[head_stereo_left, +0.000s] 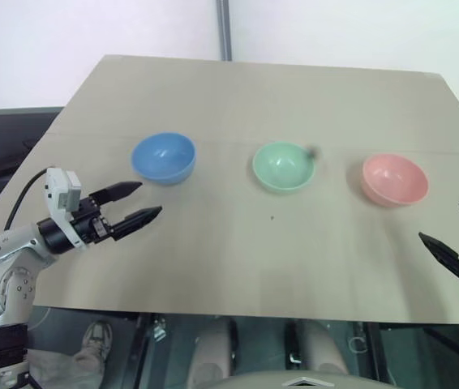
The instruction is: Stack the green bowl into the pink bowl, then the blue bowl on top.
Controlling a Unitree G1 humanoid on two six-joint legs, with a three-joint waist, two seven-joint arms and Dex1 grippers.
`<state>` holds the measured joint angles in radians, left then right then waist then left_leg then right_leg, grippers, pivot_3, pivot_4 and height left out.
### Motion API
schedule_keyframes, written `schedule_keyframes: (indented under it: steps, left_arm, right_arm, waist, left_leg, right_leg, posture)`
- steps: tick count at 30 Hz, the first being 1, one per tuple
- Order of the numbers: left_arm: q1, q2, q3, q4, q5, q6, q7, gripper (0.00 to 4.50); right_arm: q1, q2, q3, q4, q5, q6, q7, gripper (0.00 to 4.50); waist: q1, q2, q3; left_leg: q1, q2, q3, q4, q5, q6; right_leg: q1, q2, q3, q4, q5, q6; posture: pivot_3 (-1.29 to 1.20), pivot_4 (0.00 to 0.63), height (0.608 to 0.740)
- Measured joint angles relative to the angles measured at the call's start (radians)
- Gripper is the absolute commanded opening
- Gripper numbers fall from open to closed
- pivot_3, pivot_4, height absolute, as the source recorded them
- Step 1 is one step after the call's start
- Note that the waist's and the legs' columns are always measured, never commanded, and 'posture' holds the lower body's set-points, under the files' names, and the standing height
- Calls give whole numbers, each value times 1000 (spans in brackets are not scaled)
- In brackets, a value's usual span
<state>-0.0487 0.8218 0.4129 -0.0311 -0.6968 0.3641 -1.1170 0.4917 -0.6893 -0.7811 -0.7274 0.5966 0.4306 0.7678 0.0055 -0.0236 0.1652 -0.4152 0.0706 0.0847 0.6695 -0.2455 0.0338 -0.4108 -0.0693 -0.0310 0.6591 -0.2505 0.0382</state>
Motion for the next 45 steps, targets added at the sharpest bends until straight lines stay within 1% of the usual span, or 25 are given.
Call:
schedule_keyframes:
  steps: [2,6,11,15,17,21,22,25,27,28,29,30,31,33,34,35,36,38,41,42,45]
  left_arm:
    - [-2,-1,-1,0,0,3,1,4500]
    - [-51,-52,-40,-39,-15,39,29,4500]
    - [-60,-88,-65,-69,-18,62,52,4500]
    - [-66,-109,-96,-105,-24,64,36,4500]
    - [-72,-111,-131,-121,-26,60,-6,4500]
    - [-107,-108,-189,-149,-32,29,-118,4500]
    - [-110,-107,-190,-151,-32,25,-128,4500]
    - [-123,-93,-214,-153,-9,-11,-177,4500]
    - [-124,-92,-228,-155,0,-24,-190,4500]
    - [-124,-92,-229,-156,4,-27,-192,4500]
    - [-123,-92,-229,-157,5,-29,-192,4500]
    - [-121,-92,-230,-158,7,-32,-193,4500]
    - [-115,-93,-230,-162,7,-36,-193,4500]
    - [-102,-99,-233,-180,7,-40,-192,4500]
    - [-98,-103,-233,-187,7,-42,-189,4500]
    - [-90,-110,-236,-196,7,-44,-185,4500]
    - [-86,-113,-238,-197,7,-44,-183,4500]
    - [-77,-123,-246,-197,8,-46,-172,4500]
    - [-71,-131,-260,-198,9,-48,-166,4500]
    - [-71,-132,-261,-198,9,-51,-166,4500]
    - [-72,-132,-265,-196,12,-66,-167,4500]
  right_arm:
    - [-2,0,3,0,-2,0,-2,4493]
    - [-50,-9,116,-2,-47,2,-33,4493]
    - [-108,-22,194,-1,-86,6,-63,4493]
    - [-212,-65,314,33,-181,34,-123,4493]
    - [-288,-94,380,97,-225,75,-147,4493]
    - [-470,-150,519,301,-292,138,-144,4493]
    - [-481,-152,531,316,-298,138,-142,4493]
    - [-553,-172,620,419,-342,137,-116,4493]
    - [-589,-179,662,476,-366,138,-99,3935]
    - [-614,-179,679,508,-381,142,-98,3514]
    - [-626,-179,687,519,-390,145,-98,3243]
    - [-643,-179,695,534,-397,147,-97,2847]
    - [-662,-179,703,548,-406,148,-96,2426]
    - [-687,-189,716,563,-433,138,-91,1392]
    - [-696,-194,725,571,-444,127,-88,958]
    - [-702,-194,734,577,-462,106,-82,294]
    - [-702,-195,740,580,-473,95,-79,68]
    - [-704,-200,755,582,-498,55,-73,68]
    - [-698,-219,769,557,-514,-30,-27,68]
    - [-688,-222,768,506,-496,-64,13,68]
    - [-657,-221,774,335,-417,-71,92,68]
  waist:
    - [1,0,0]
    - [6,0,0]
    - [6,0,0]
    - [5,-1,0]
    - [6,-1,0]
    - [7,0,0]
    - [7,0,0]
    - [6,0,0]
    - [6,0,0]
    - [6,0,0]
    - [6,0,0]
    - [6,0,0]
    - [5,0,0]
    - [5,0,0]
    - [5,0,0]
    - [7,0,0]
    - [7,0,0]
    - [7,0,1]
    - [6,1,1]
    - [6,1,1]
    - [6,1,1]
  left_leg:
    - [0,0,0,0,0,0]
    - [0,0,0,1,0,0]
    - [0,-3,0,0,0,0]
    - [1,-3,2,1,0,0]
    - [1,-3,2,1,0,0]
    - [0,-4,4,1,0,0]
    - [0,-4,4,0,0,0]
    - [-1,-5,5,0,0,0]
    - [-1,-5,5,0,0,0]
    - [-1,-5,6,0,0,0]
    - [-1,-5,6,0,0,0]
    - [-1,-5,6,0,0,0]
    - [-1,-5,6,0,0,0]
    - [-1,-5,5,0,0,0]
    - [-1,-5,5,0,0,0]
    - [-1,-5,5,0,0,0]
    - [-1,-5,5,0,0,0]
    - [-1,-5,5,0,0,0]
    - [-1,-5,5,0,0,0]
    - [-1,-5,5,0,0,0]
    - [-1,-2,4,0,0,0]
  right_leg:
    - [0,0,0,0,0,0]
    - [0,0,1,1,0,0]
    - [0,1,1,1,0,0]
    - [0,1,2,1,0,0]
    - [0,1,2,1,0,0]
    - [-1,1,1,2,0,-1]
    - [-1,1,1,1,0,-1]
    - [-1,2,1,1,2,2]
    - [-1,1,1,0,2,2]
    - [-1,1,1,0,2,3]
    - [-1,1,1,0,2,3]
    - [-1,1,1,0,2,3]
    - [-1,1,1,0,2,3]
    - [-1,1,1,1,2,3]
    - [-1,1,1,1,2,3]
    - [-1,1,1,1,2,3]
    - [-1,1,1,1,2,3]
    - [-1,1,1,1,2,3]
    - [-2,1,1,1,2,3]
    - [-2,1,1,1,2,3]
    - [-1,3,1,1,2,3]
  posture:
    - [0,150,740]
    - [0,150,740]
    - [0,150,740]
    - [0,150,740]
    - [0,150,740]
    - [0,150,740]
    - [0,150,740]
    - [0,150,740]
    - [0,150,740]
    - [0,150,740]
    - [0,150,740]
    - [0,150,740]
    - [0,150,740]
    - [0,150,740]
    - [0,150,740]
    - [0,150,740]
    - [0,150,740]
    - [0,150,740]
    - [0,150,740]
    - [0,150,740]
    - [0,150,740]
